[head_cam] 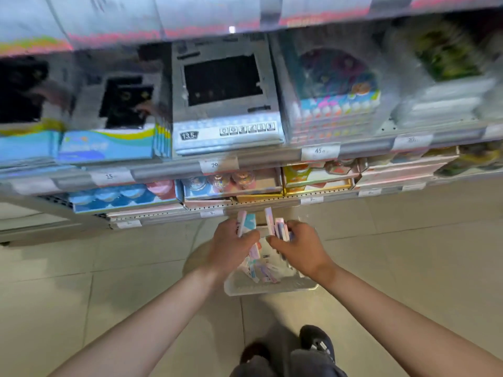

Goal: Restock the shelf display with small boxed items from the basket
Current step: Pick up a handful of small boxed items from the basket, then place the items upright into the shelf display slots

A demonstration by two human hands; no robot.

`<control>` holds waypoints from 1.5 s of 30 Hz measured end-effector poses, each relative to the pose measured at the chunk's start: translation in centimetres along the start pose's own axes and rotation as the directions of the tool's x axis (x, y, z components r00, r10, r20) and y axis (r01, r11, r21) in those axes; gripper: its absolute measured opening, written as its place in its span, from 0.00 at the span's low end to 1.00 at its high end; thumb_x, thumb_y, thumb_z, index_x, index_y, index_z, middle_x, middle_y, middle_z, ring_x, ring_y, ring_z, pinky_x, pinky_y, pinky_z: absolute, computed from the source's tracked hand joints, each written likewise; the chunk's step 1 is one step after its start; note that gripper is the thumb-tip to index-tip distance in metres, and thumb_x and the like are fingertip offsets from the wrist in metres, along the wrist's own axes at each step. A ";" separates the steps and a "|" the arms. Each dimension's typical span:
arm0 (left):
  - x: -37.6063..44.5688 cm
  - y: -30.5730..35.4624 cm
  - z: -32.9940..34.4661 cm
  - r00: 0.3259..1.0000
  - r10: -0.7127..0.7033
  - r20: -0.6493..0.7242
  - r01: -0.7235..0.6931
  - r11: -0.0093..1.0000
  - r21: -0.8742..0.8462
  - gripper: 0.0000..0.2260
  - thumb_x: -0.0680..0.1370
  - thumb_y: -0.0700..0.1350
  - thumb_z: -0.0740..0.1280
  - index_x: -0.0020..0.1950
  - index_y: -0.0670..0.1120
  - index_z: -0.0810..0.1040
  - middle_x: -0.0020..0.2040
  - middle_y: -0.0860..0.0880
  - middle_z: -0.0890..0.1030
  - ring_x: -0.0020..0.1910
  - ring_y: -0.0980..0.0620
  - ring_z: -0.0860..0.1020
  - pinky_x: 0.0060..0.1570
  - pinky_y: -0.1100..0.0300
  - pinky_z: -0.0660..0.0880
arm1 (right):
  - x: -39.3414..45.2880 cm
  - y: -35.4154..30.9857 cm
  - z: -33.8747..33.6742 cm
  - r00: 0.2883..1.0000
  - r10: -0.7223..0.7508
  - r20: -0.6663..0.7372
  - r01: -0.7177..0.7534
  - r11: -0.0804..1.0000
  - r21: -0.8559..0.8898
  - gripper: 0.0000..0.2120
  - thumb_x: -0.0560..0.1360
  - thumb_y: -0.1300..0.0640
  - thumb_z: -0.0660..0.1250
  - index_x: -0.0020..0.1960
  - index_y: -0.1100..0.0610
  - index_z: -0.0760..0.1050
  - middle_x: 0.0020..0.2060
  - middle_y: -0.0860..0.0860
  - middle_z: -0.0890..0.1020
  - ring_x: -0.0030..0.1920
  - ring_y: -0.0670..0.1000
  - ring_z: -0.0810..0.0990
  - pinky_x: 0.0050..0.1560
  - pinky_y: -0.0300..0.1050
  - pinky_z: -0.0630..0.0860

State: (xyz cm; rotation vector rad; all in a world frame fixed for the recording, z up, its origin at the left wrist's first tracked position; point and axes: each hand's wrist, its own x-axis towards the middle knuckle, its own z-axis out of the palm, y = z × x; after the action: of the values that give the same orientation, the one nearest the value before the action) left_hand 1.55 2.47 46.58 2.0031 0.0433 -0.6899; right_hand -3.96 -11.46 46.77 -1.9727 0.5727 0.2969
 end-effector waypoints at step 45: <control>-30.9 46.7 -21.6 0.852 0.492 0.179 -0.477 0.871 -0.121 0.08 0.75 0.36 0.66 0.36 0.44 0.75 0.25 0.45 0.69 0.18 0.56 0.61 0.21 0.68 0.55 | -29.5 -42.6 -25.3 0.778 -0.575 -0.253 0.555 0.818 -0.150 0.09 0.68 0.50 0.72 0.42 0.56 0.79 0.26 0.46 0.79 0.27 0.43 0.75 0.32 0.43 0.70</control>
State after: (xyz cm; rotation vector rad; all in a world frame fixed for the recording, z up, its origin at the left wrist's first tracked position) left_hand -0.25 3.46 106.51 1.7593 -0.5404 -0.5479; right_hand -8.33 -10.39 104.30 -2.1654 0.1187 -0.3628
